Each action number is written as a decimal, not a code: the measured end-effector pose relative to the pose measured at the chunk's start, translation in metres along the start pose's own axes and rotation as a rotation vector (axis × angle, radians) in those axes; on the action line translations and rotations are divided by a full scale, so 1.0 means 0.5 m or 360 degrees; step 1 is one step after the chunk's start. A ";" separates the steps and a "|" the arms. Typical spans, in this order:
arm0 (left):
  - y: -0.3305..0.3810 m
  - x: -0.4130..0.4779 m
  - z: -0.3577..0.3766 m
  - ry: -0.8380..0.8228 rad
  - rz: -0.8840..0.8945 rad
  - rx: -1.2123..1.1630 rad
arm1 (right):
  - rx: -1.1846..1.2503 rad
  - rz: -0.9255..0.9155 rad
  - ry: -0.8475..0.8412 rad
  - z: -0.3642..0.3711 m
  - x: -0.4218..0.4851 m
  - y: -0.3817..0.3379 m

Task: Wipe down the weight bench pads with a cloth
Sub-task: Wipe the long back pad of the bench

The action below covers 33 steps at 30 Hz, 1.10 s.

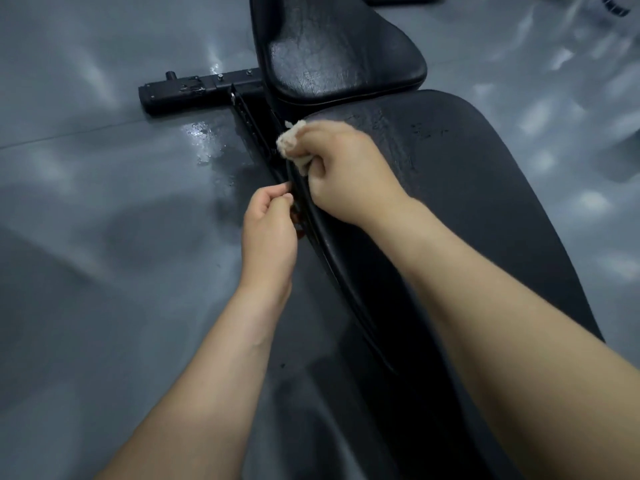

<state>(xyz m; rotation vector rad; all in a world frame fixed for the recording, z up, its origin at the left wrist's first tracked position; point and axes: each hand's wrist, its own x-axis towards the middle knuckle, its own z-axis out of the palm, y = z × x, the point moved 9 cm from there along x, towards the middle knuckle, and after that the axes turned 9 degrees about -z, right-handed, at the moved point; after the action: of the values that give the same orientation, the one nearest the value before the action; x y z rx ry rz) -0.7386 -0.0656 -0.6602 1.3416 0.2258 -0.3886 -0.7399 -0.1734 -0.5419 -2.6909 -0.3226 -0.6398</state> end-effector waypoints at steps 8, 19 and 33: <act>0.020 0.058 0.011 0.0152 0.0005 0.0263 | -0.0064 -0.0023 -0.0208 0.010 0.058 0.092; 0.148 0.137 0.081 0.0484 -0.0046 0.0369 | 0.0031 0.0500 0.0003 -0.075 -0.031 0.251; 0.130 0.135 0.094 0.0671 -0.0117 0.0595 | -0.0002 0.0556 0.0017 -0.066 -0.033 0.285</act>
<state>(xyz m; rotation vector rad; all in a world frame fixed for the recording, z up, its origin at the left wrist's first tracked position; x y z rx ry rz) -0.6540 -0.1096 -0.6170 1.7826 0.5752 -0.2093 -0.7248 -0.3186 -0.5628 -2.6499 0.1501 -0.5463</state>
